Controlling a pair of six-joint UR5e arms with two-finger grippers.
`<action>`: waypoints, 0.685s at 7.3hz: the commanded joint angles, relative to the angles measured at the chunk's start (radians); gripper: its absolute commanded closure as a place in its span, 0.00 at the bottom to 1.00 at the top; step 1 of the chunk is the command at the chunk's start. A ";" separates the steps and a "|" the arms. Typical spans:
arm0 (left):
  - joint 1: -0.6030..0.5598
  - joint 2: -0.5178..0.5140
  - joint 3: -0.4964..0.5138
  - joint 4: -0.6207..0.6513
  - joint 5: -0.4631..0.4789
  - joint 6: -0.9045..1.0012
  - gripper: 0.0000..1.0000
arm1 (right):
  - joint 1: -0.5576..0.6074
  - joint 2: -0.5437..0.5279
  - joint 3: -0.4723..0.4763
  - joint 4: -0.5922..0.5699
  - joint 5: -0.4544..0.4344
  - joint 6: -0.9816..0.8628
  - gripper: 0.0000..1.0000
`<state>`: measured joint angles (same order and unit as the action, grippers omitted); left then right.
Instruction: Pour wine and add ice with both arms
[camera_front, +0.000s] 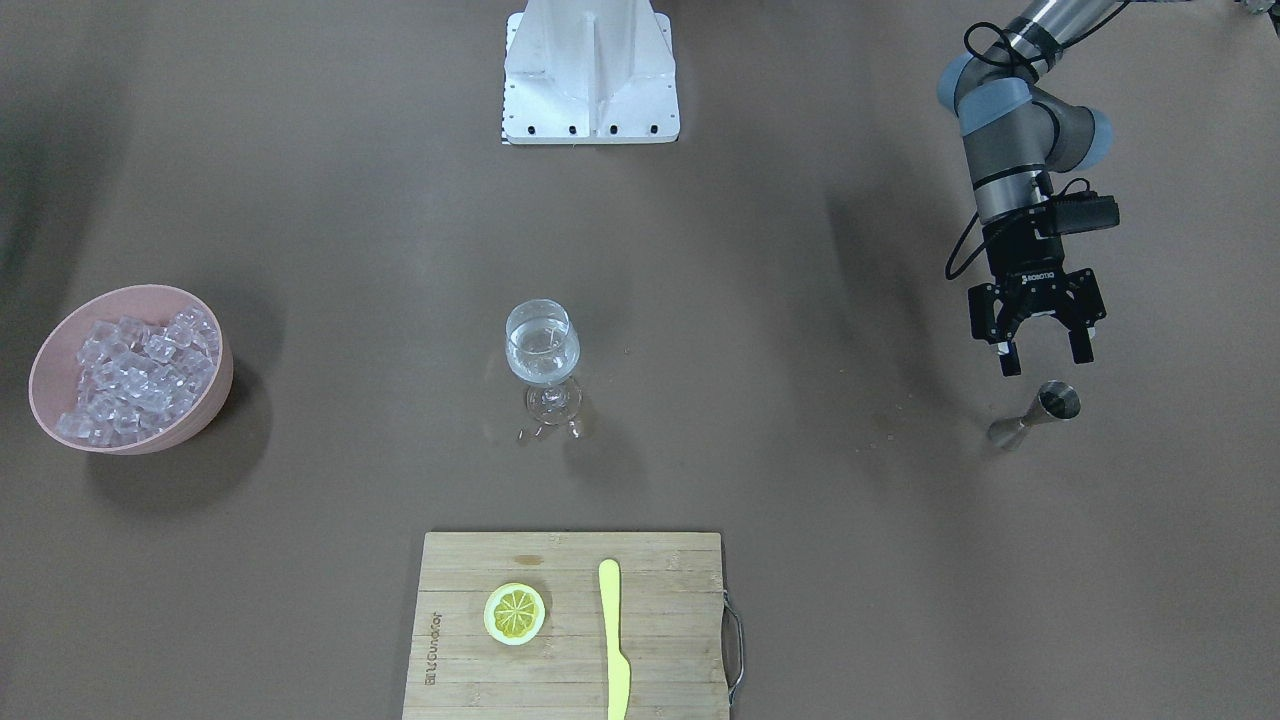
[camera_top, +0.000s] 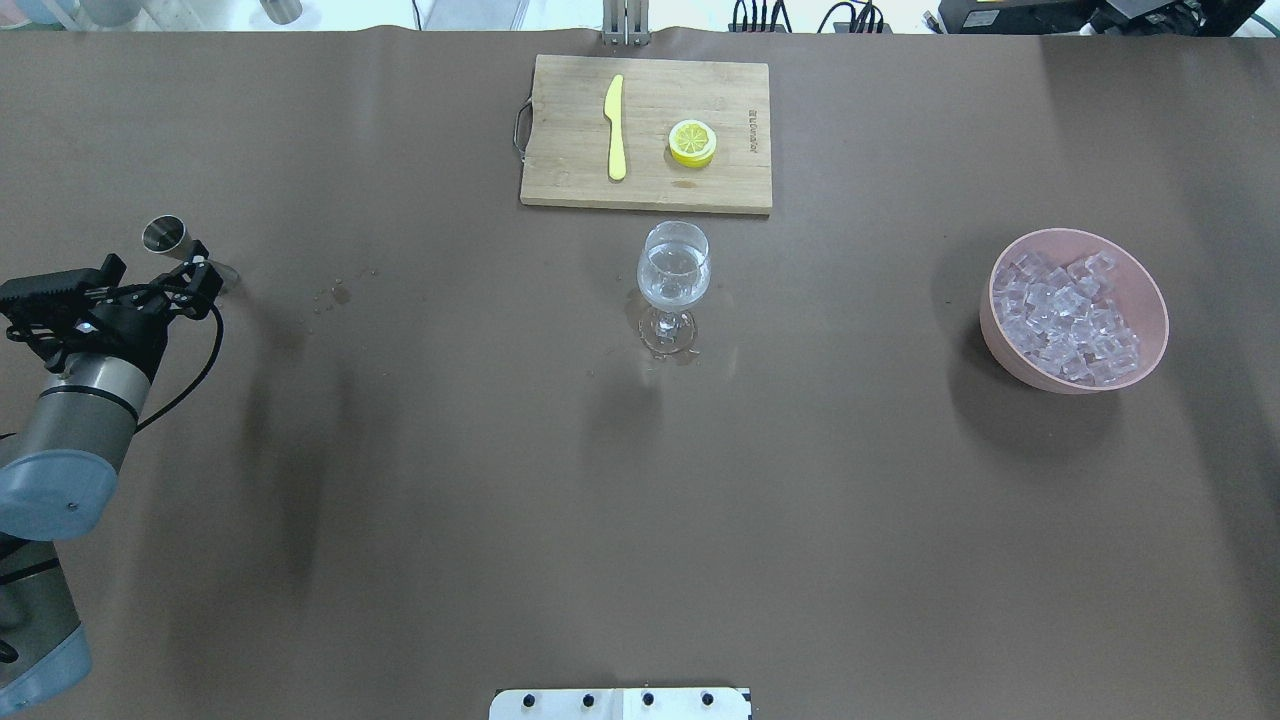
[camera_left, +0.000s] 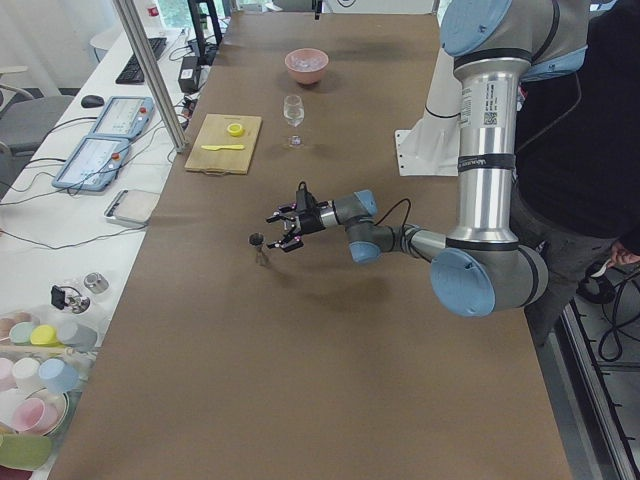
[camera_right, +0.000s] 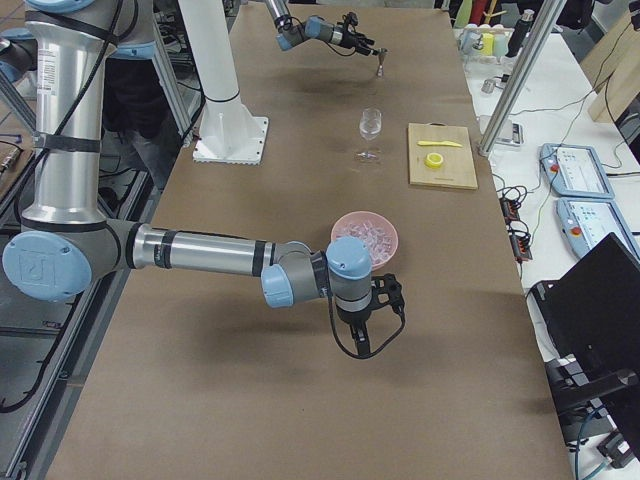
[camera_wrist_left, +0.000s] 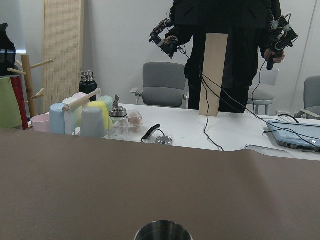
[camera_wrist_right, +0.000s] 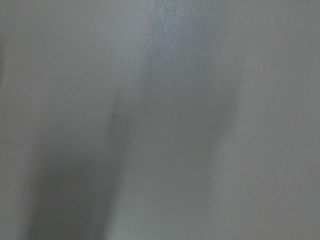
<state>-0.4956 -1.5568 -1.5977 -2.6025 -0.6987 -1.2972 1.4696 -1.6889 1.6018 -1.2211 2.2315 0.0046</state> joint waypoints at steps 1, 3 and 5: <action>0.000 -0.032 0.039 -0.002 -0.004 0.003 0.02 | 0.000 0.000 0.000 0.000 -0.001 0.002 0.00; 0.000 -0.052 0.089 -0.022 -0.005 0.004 0.02 | 0.000 0.000 0.000 0.000 -0.001 0.002 0.00; 0.000 -0.092 0.143 -0.027 -0.007 0.006 0.02 | 0.000 0.000 -0.002 0.000 -0.001 0.002 0.00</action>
<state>-0.4955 -1.6277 -1.4827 -2.6258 -0.7050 -1.2931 1.4695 -1.6889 1.6005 -1.2210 2.2304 0.0061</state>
